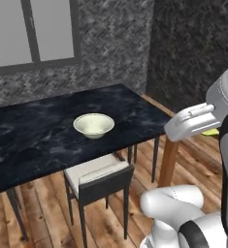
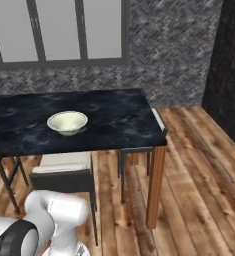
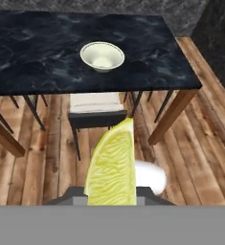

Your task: There is a bowl on the dining counter. Grab a lemon wedge from the fridge and place it in the bowl. Then get the liquor bottle and glass cup from the cabinet and place them next to the bowl.

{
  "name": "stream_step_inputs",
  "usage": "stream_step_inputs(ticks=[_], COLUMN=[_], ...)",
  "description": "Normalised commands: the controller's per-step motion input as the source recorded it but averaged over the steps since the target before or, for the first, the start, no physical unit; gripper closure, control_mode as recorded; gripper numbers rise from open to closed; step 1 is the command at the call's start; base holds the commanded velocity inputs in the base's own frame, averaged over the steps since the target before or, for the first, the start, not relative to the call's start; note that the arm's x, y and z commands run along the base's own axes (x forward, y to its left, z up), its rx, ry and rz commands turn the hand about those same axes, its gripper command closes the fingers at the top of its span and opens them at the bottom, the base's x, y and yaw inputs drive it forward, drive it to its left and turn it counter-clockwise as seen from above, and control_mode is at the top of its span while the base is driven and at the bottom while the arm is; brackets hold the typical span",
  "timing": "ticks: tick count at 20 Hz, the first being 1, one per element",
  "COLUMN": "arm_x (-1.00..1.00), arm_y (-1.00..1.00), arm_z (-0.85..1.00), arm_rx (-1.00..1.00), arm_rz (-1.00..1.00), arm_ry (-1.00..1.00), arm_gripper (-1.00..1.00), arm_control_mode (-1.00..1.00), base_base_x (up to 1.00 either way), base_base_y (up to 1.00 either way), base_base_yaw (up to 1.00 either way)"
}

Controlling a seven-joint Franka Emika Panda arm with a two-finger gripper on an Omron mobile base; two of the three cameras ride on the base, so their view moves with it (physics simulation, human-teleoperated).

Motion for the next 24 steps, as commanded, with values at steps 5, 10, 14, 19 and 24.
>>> stream_step_inputs(ticks=[5,10,14,19,24], arm_x=[0.0,0.0,0.0,0.23,0.6], arm_y=[0.0,0.0,0.0,0.0,0.0], arm_z=[0.0,0.0,0.0,-0.04,-0.37], arm_rx=[0.0,0.0,0.0,0.02,0.07], arm_rz=[0.0,0.0,0.0,0.0,0.03], arm_ry=[0.0,0.0,0.0,0.11,0.31], arm_gripper=[1.0,1.0,1.0,1.0,1.0], arm_control_mode=[1.0,1.0,1.0,-1.0,-1.0], base_base_x=[0.76,0.96,0.81,0.44,0.0], base_base_y=[-0.45,-0.01,0.22,0.1,0.0], base_base_yaw=[0.29,0.1,0.0,0.0,0.0])
